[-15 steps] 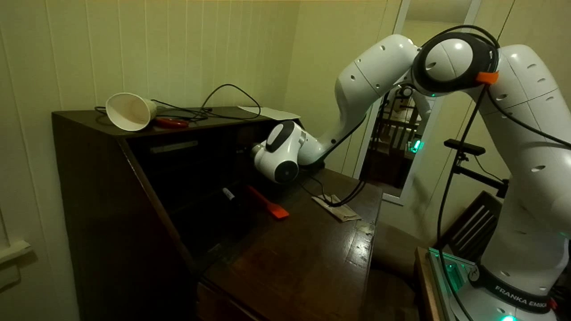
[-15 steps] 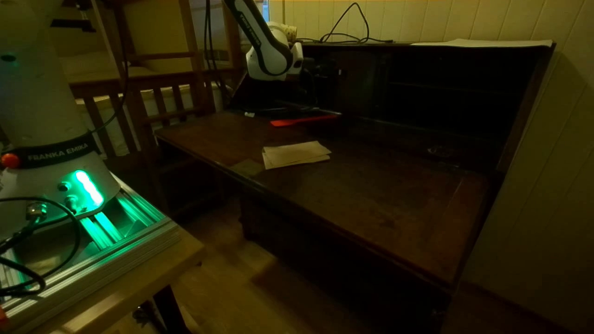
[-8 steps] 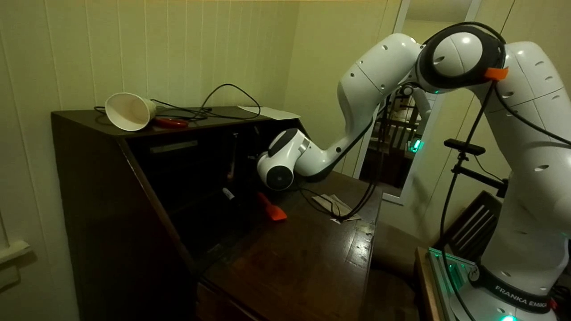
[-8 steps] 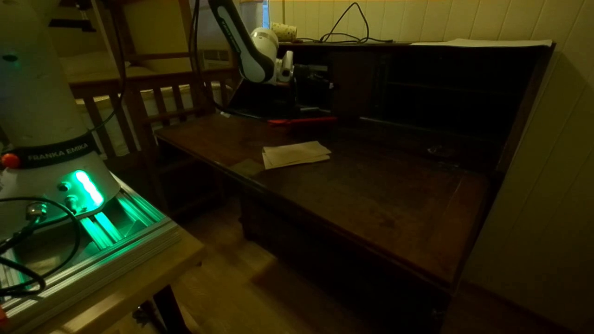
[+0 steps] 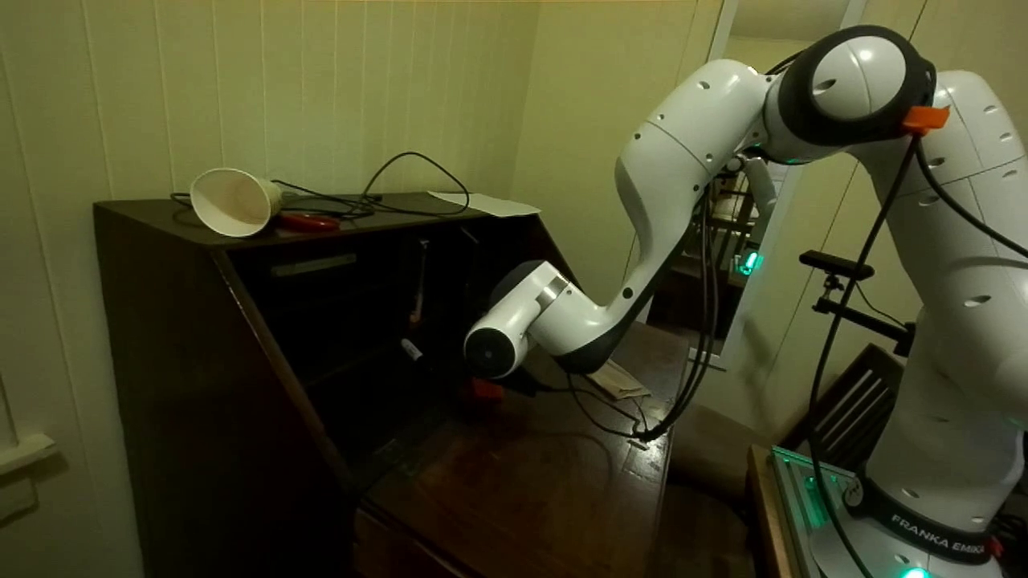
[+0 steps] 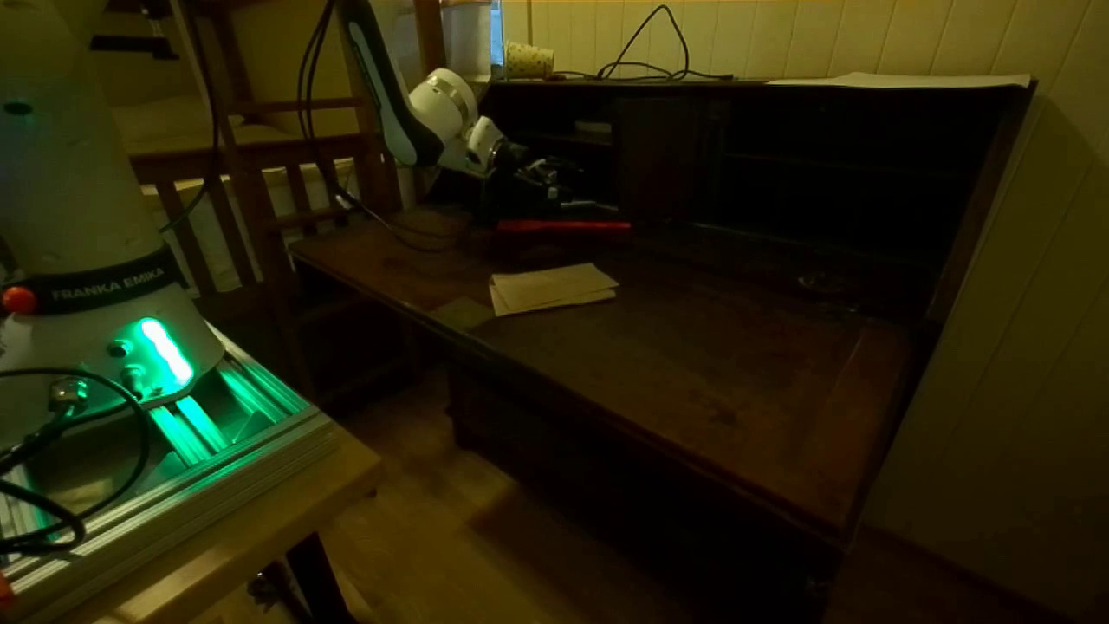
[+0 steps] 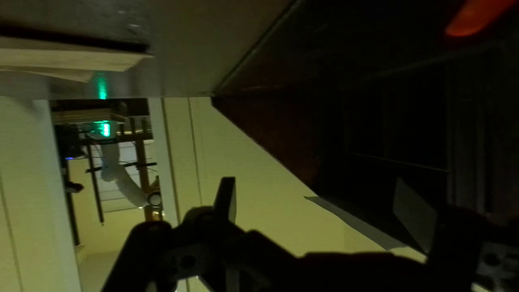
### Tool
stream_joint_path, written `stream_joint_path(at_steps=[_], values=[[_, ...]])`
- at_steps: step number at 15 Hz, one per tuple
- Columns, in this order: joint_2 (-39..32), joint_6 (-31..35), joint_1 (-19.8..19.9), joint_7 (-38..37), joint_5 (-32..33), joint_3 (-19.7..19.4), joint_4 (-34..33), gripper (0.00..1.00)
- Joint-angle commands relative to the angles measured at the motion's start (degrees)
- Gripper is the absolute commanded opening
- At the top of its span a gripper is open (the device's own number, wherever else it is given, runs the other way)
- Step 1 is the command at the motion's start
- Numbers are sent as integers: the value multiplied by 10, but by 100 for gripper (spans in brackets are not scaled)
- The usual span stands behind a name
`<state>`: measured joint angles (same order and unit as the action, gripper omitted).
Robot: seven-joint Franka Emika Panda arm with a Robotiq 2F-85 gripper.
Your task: Open the cabinet door
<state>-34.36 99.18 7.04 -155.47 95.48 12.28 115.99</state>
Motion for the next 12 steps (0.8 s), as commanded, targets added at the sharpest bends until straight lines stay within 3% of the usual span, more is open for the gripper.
stream_joint_path(at_steps=[1,3,6,12], values=[[29,11,-12,-14,-112,-21,6,100],[50,15,-21,-10,-141,-34,-7,100],[107,31,-38,-17,-108,-51,28,100],[178,197,-48,-25,19,-62,106,100]])
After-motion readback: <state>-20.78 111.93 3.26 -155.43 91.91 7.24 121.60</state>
